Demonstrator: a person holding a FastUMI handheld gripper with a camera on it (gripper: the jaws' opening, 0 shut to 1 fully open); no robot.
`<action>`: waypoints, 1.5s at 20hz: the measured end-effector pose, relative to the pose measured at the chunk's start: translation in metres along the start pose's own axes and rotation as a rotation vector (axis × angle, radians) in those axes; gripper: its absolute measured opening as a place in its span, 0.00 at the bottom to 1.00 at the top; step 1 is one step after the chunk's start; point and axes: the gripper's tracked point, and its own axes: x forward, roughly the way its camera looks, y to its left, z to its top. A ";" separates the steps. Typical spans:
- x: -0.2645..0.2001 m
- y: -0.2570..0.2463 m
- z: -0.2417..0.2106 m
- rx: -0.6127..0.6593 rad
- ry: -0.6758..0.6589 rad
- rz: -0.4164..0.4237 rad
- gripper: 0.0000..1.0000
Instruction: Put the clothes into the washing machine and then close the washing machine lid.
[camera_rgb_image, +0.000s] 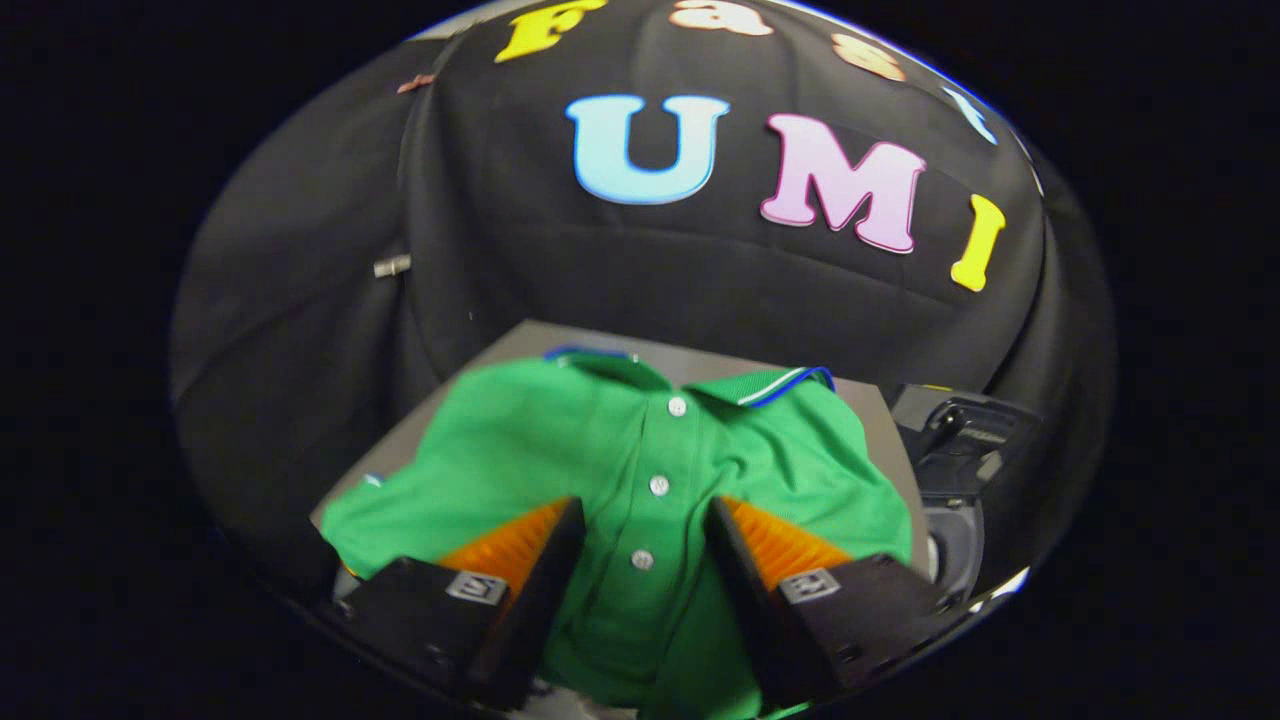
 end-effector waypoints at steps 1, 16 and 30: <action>0.005 0.002 0.007 0.007 -0.041 0.023 0.74; -0.038 -0.030 0.042 -0.263 -0.105 0.094 0.05; -0.109 -0.192 0.073 -0.148 -0.186 0.157 0.05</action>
